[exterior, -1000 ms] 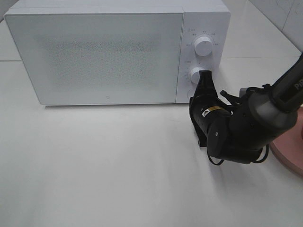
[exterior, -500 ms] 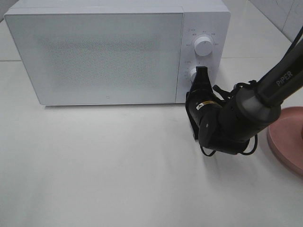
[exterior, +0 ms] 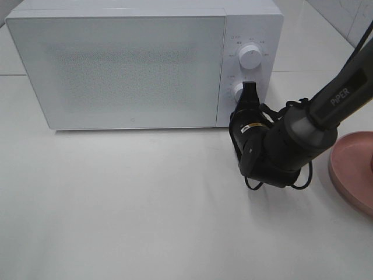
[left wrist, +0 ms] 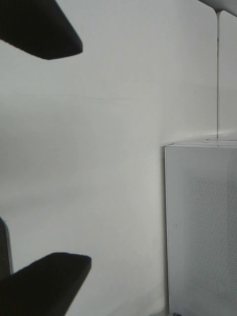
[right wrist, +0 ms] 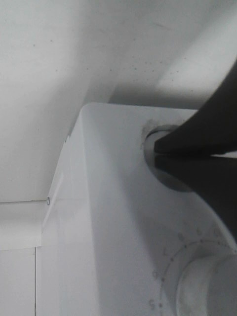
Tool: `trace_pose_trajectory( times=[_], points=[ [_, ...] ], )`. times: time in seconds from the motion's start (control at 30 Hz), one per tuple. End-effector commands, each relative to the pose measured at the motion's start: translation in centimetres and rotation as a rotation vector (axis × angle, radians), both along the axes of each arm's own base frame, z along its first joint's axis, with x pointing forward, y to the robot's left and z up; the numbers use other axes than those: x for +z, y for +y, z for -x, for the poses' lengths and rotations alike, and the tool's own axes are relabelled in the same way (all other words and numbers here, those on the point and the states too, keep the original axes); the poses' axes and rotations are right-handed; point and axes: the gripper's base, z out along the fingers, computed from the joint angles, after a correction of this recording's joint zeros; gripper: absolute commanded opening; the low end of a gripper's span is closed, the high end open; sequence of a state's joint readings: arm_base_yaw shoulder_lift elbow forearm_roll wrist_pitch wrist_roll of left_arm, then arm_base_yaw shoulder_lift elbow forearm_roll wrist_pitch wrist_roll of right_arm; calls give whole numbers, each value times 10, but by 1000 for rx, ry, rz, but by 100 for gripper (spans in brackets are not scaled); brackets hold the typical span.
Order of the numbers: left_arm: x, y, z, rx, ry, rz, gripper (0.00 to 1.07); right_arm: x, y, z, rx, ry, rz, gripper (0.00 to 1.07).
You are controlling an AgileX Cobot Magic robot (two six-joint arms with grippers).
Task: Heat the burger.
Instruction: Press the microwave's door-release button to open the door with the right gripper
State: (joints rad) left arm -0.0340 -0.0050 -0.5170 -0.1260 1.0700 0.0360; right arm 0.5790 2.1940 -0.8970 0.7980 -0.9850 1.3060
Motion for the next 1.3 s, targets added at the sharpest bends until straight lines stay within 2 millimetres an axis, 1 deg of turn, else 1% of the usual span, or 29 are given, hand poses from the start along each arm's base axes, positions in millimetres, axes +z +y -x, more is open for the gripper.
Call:
trace_pose_trajectory(
  times=[0.03, 0.1, 0.17, 0.27, 0.33, 0.67, 0.83, 0.87, 0.97, 1.03, 1.1, 1.13, 1.27, 1.3],
  points=[
    [0, -1, 0, -8, 0, 5, 100, 11, 2, -13, -6, -105, 19, 0],
    [0, -1, 0, -8, 0, 5, 100, 13, 2, -15, -11, -118, 16, 0],
    [0, -1, 0, -8, 0, 5, 100, 16, 5, -22, -33, -137, 2, 0],
    [0, -1, 0, -8, 0, 5, 100, 17, 7, -24, -32, -138, 1, 0],
    [0, -1, 0, -8, 0, 5, 100, 14, 10, -31, -55, -97, -2, 0],
    [0, -1, 0, -8, 0, 3, 100, 14, 11, -32, -47, -88, 5, 0],
    [0, -1, 0, -8, 0, 3, 100, 21, 11, -32, -43, -97, 7, 0],
    [0, -1, 0, -8, 0, 3, 100, 24, 10, -31, -38, -98, 21, 0],
    [0, -1, 0, -8, 0, 3, 100, 24, 9, -29, -34, -90, 28, 0],
    [0, -1, 0, -8, 0, 3, 100, 21, 7, -20, -23, -49, 26, 0],
    [0, -1, 0, -8, 0, 3, 100, 20, 6, -18, -20, -38, 24, 0],
    [0, -1, 0, -8, 0, 3, 100, 20, 9, -13, -11, -18, 8, 0],
    [0, -1, 0, -8, 0, 3, 100, 22, 9, -10, -9, -10, 4, 0],
    [0, -1, 0, -8, 0, 3, 100, 22, 7, -6, -5, 4, 6, 0]
  ],
)
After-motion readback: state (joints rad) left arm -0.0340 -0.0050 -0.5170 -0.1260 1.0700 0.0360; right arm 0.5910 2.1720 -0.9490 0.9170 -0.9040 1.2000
